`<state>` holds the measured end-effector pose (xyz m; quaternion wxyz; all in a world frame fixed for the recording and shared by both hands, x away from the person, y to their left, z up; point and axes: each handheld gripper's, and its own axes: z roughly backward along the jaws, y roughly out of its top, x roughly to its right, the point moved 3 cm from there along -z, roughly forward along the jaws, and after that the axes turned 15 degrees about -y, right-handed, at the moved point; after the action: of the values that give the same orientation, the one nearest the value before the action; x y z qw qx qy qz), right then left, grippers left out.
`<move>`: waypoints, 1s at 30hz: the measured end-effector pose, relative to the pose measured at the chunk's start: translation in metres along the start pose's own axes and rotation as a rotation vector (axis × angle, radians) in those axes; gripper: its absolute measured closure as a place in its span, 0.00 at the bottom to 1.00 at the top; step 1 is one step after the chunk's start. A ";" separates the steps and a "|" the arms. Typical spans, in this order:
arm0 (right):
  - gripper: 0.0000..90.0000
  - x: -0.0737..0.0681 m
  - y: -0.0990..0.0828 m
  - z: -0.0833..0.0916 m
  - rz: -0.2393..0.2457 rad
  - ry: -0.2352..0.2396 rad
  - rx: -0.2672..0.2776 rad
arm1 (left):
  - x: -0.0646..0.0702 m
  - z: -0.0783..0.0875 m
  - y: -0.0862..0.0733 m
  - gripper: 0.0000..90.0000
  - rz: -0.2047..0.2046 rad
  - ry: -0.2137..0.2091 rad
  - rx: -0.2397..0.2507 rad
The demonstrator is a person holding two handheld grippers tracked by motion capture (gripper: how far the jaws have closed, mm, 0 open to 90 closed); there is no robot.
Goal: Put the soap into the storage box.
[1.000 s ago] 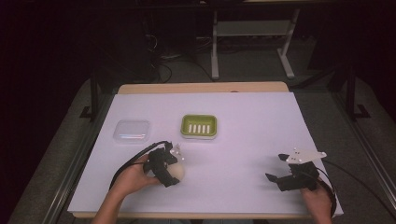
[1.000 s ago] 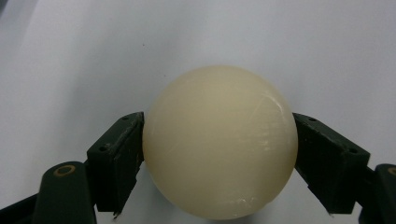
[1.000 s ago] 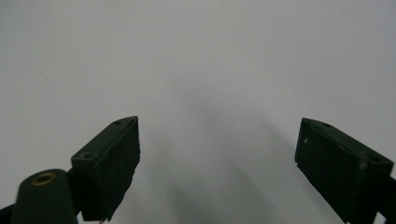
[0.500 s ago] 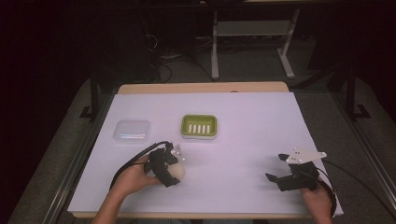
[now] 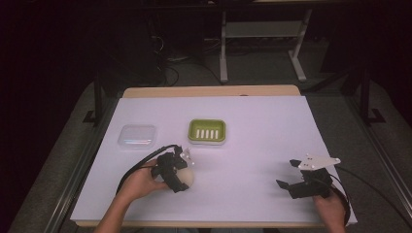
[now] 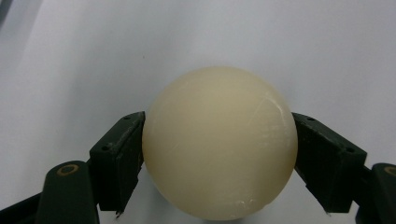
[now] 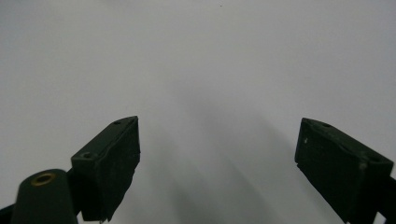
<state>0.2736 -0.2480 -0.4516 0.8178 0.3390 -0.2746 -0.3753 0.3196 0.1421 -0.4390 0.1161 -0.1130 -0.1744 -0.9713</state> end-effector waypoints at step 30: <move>0.15 0.003 -0.002 -0.002 -0.009 0.010 0.002 | -0.029 0.023 0.043 0.25 -0.018 -0.044 0.003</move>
<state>0.2759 -0.2509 -0.4541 0.8173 0.3429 -0.2694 -0.3768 0.3627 0.1164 -0.4116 0.1034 -0.1328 -0.1792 -0.9693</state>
